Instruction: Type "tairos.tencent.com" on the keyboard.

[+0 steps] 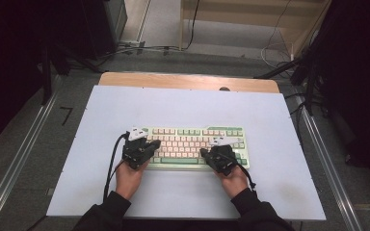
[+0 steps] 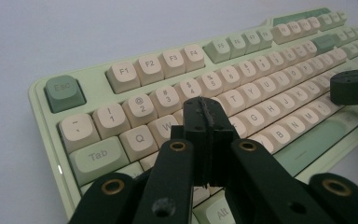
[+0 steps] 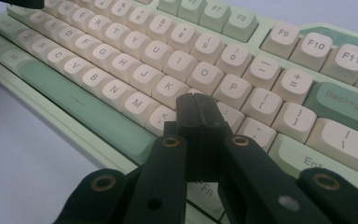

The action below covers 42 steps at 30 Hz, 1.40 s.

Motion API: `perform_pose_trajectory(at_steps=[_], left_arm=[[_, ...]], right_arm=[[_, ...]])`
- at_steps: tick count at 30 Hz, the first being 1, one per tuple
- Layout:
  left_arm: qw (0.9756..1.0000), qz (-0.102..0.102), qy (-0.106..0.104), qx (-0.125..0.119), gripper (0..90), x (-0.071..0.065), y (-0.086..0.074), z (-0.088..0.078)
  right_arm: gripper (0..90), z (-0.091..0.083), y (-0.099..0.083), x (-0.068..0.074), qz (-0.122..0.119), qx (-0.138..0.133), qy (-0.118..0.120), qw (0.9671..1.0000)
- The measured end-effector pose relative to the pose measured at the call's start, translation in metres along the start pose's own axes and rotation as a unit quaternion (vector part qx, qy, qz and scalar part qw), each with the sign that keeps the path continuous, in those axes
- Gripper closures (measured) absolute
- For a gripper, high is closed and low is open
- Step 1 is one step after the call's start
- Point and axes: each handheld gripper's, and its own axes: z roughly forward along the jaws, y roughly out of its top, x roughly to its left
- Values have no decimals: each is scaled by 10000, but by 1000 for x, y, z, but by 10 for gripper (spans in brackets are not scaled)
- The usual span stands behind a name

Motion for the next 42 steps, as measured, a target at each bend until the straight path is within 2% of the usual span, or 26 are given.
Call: perform_pose_trajectory(at_steps=[23, 28, 35, 42], left_arm=[[10000, 5, -4, 8, 900, 0, 0, 1], [10000, -4, -7, 7, 900, 0, 0, 0], [10000, 0, -13, 6, 900, 0, 0, 1], [10000, -7, -19, 3, 900, 0, 0, 0]], right_arm=[[873, 3, -2, 1, -65, 28, -25, 10000], [873, 2, -1, 0, -26, 89, 45, 9999], [873, -9, 4, -2, 93, -299, 34, 9995], [873, -10, 4, -4, 120, -368, 0, 9993]])
